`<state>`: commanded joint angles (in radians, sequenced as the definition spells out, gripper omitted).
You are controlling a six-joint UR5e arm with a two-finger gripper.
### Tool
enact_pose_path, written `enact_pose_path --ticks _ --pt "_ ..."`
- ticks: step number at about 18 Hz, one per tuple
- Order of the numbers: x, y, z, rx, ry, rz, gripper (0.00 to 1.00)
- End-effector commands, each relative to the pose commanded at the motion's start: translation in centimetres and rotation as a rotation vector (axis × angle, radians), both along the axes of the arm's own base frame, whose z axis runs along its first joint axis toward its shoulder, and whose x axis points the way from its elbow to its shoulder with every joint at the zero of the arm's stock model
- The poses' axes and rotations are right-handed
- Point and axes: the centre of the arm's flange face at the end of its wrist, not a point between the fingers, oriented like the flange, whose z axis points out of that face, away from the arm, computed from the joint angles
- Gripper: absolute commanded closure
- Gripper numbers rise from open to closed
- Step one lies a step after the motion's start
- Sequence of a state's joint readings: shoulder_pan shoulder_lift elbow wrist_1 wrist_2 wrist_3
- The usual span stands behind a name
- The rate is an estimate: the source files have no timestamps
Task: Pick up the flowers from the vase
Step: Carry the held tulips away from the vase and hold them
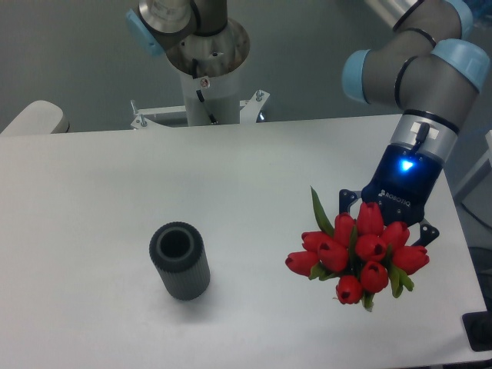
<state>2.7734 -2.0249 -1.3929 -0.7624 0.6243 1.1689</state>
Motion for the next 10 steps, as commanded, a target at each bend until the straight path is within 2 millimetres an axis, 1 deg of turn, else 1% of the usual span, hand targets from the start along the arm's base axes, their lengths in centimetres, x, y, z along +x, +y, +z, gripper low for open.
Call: enact_pose_path --ticks 5,10 --pt "0.27 0.20 -0.48 -0.007 -0.003 -0.005 0.59" --pt "0.24 0.35 -0.40 -0.042 0.022 0.012 0.59"
